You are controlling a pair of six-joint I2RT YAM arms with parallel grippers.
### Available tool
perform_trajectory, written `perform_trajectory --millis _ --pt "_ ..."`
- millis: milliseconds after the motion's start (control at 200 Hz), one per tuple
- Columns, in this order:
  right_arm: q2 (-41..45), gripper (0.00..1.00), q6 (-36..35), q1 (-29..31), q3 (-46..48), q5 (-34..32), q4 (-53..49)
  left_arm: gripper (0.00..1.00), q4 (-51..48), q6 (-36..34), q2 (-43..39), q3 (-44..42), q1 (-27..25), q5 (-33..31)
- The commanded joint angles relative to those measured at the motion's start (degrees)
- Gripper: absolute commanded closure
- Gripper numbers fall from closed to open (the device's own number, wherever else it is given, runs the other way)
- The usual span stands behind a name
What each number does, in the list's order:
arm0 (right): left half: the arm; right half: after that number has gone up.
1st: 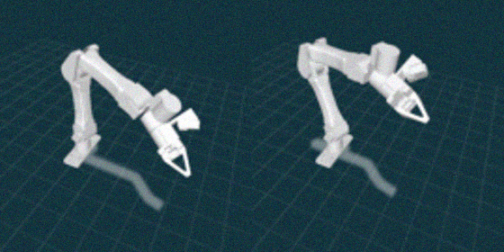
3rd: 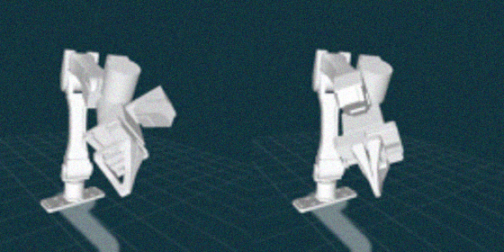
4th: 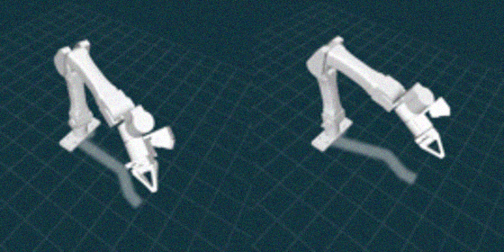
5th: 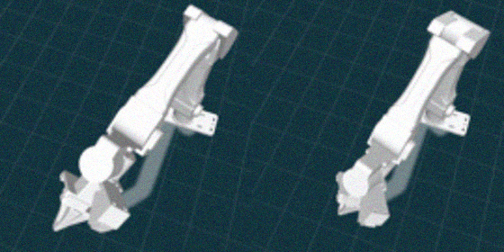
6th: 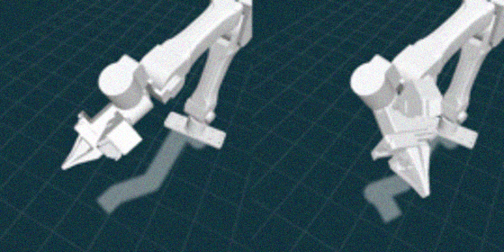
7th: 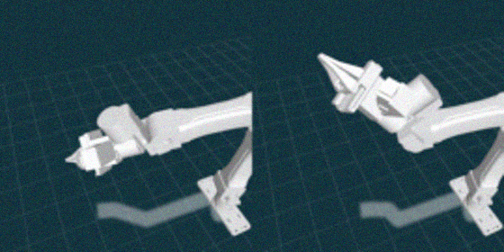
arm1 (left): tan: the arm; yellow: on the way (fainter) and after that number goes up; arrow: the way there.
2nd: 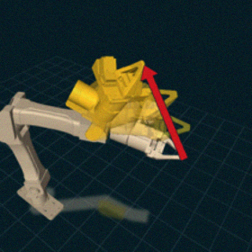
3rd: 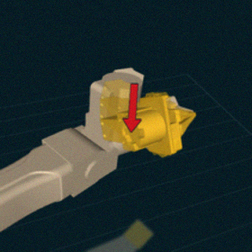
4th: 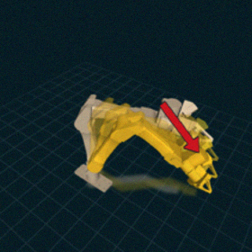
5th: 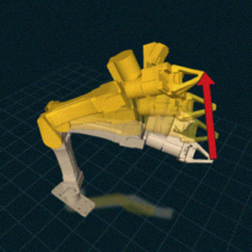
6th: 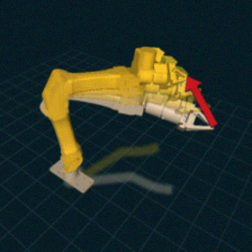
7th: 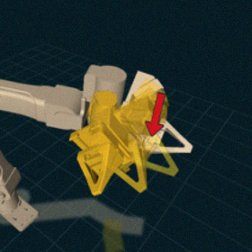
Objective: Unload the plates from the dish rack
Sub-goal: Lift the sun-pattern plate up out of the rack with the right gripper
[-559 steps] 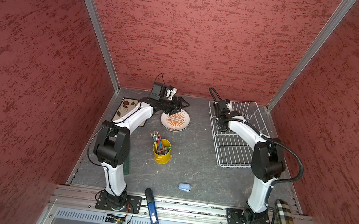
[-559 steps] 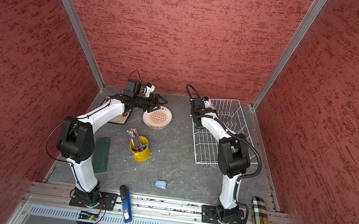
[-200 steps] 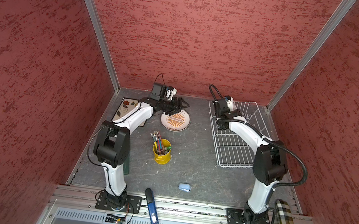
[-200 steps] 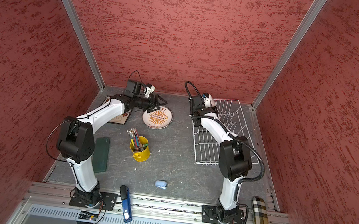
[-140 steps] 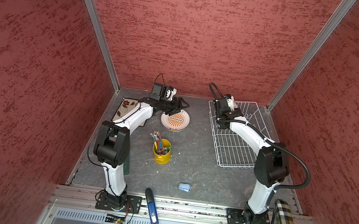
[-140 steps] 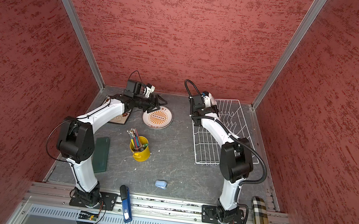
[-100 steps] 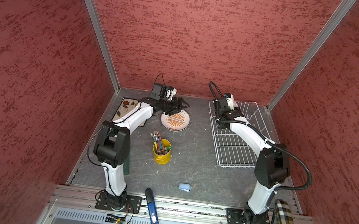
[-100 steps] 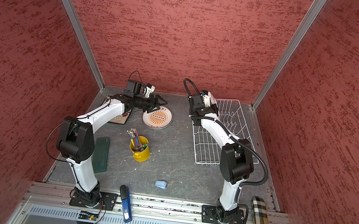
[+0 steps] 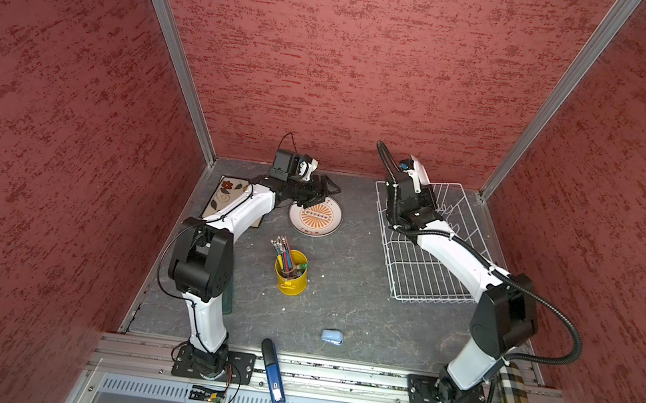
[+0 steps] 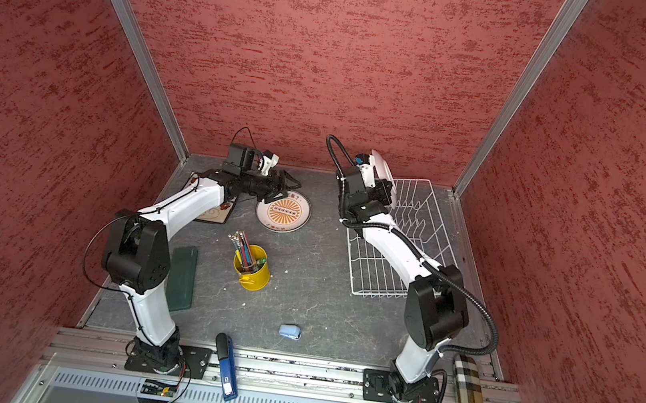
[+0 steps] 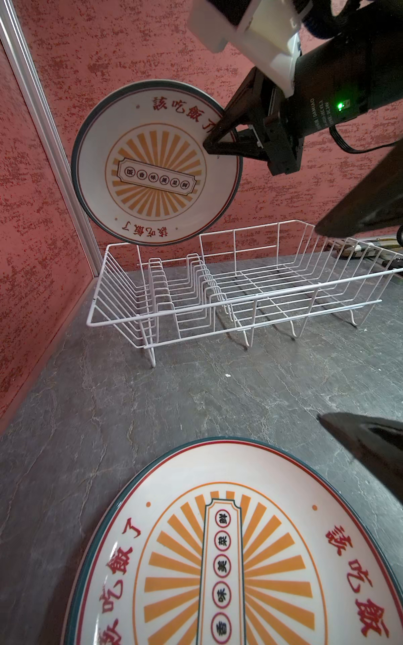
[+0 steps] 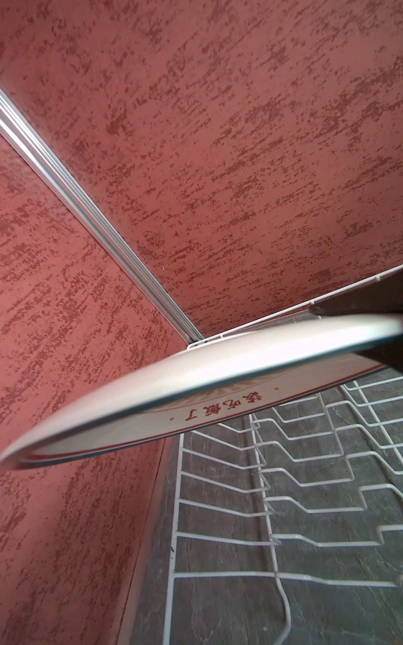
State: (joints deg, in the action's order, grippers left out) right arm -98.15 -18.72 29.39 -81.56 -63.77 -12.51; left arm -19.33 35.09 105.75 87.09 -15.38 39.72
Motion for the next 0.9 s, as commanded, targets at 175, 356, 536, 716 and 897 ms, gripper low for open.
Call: perform_trajectory --millis 175,356,536,716,897 --pt "8.9 1.00 -1.8 1.8 5.8 3.4 14.3 0.21 0.3 -1.0 -1.9 -0.5 0.2 -0.2" --pt "14.6 1.00 7.1 1.7 8.4 14.2 11.4 0.21 0.1 -1.1 -2.0 -0.6 0.3 -0.1" --pt "19.1 1.00 12.6 1.5 10.7 22.1 11.2 0.21 0.0 -1.2 -2.1 -0.4 0.3 -0.2" --pt "20.1 1.00 21.0 0.1 11.2 31.7 8.3 0.21 1.5 -0.7 -2.7 -1.4 0.4 -0.5" --pt "20.0 1.00 29.5 -1.1 11.7 40.2 7.1 0.20 2.9 0.0 -3.4 -2.5 0.9 0.3"
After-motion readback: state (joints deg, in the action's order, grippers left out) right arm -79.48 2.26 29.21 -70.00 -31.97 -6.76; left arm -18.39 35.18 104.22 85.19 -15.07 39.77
